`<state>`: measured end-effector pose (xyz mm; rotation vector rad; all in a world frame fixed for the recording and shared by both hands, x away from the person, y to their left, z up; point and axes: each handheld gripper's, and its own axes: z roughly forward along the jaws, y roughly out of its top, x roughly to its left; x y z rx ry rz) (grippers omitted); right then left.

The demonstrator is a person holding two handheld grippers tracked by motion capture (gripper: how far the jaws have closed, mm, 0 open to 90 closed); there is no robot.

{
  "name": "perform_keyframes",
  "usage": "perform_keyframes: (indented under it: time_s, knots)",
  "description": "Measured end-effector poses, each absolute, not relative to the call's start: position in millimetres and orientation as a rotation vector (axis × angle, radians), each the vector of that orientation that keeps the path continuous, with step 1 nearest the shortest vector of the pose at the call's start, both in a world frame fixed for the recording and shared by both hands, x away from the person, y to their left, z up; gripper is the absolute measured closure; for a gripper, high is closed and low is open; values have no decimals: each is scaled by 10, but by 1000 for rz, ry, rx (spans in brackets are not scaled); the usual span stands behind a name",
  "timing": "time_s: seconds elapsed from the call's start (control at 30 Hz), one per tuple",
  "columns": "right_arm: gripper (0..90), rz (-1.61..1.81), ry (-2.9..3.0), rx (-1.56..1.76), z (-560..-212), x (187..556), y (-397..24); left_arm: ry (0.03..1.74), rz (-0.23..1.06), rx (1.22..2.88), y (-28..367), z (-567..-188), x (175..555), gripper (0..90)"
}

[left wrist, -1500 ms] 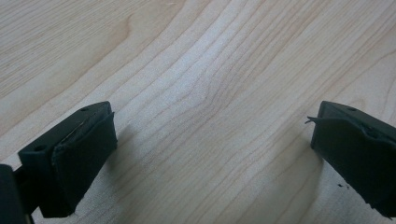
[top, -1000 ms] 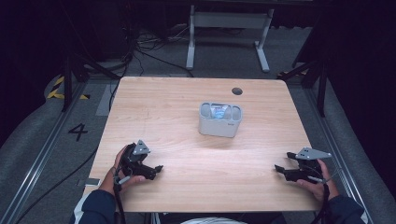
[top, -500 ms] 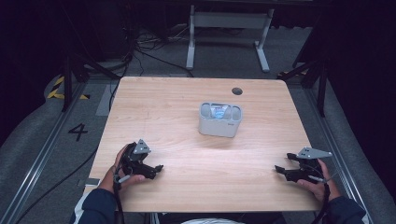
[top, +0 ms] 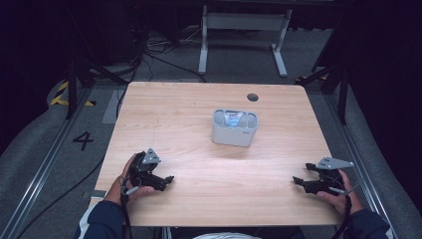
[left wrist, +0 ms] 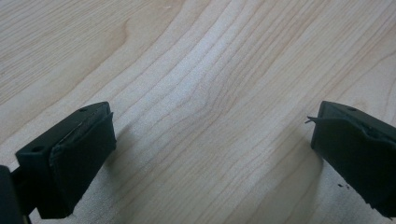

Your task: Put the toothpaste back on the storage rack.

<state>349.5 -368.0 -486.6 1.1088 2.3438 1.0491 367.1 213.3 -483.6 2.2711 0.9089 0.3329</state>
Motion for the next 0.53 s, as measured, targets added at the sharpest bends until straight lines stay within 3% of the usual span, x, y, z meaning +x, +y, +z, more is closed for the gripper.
perform_keyframes:
  time_s: [0.53]
  knots:
    - [174,1042,2342,1121,-4866,3501,-3688,996,365,2237,2111,-4838,3694,2]
